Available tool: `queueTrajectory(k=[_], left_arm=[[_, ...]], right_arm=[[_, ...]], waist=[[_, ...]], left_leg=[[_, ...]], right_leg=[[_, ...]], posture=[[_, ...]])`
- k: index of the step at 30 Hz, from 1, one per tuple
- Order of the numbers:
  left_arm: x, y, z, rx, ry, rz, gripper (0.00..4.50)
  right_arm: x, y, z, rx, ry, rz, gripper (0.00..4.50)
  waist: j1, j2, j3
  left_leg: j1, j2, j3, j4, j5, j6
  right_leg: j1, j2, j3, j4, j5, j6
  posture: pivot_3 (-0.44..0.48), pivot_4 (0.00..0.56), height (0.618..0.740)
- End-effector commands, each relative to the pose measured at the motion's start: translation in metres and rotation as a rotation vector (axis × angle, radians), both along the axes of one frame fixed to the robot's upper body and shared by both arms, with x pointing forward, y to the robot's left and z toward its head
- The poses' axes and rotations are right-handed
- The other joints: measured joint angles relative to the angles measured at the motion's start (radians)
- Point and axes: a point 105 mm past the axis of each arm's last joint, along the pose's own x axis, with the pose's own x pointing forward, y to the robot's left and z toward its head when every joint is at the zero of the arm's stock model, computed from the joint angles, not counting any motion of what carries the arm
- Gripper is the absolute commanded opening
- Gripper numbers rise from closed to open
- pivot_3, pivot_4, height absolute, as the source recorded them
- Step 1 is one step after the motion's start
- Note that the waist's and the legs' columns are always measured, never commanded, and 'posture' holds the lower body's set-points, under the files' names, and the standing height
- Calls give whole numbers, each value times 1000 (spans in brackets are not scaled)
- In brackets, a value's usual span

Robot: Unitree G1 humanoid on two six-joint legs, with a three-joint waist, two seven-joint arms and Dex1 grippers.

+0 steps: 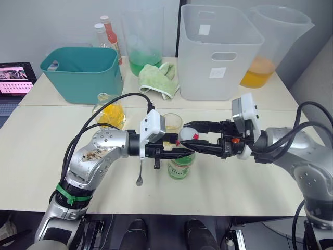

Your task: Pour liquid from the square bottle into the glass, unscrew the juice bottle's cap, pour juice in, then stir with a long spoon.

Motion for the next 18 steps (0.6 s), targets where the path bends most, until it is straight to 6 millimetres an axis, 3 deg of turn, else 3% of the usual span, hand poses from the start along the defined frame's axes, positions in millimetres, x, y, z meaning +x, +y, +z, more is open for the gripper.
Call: queueTrajectory(k=[1, 5, 12, 14, 18], left_arm=[[-6, 1, 6, -8, -11, -30, 1239], [-9, 2, 5, 8, 8, -57, 1239], [-14, 4, 5, 15, 17, -87, 1239], [-15, 4, 5, 11, 20, -90, 1239], [-16, 2, 5, -1, 26, -96, 1239]], right_arm=[[-7, 3, -4, -54, -4, 172, 1682], [-13, 7, -1, -115, -15, 411, 1682], [8, 7, 9, -183, -43, 478, 1682], [11, 6, 12, -180, -46, 459, 2732], [14, -1, 24, -125, -64, 366, 4042]], waist=[[0, 0, 0], [-1, 0, 0], [-1, 0, 0], [1, 0, 0], [1, 0, 0]], left_leg=[[0, 0, 0, 0, 0, 0], [0, 0, 0, 0, 0, 0], [0, 0, 0, 0, 0, 0], [0, 0, 0, 0, 0, 0], [0, 0, -1, 0, 0, 0]], right_leg=[[0, 0, 0, 0, 0, 0], [0, 0, 0, 0, 0, 0], [0, 0, -1, 1, 0, 0], [0, 0, -1, 1, 0, 0], [-1, 0, -1, 1, 0, 0]], posture=[[0, 150, 740], [0, 150, 740], [0, 150, 740], [0, 150, 740], [0, 150, 740]])
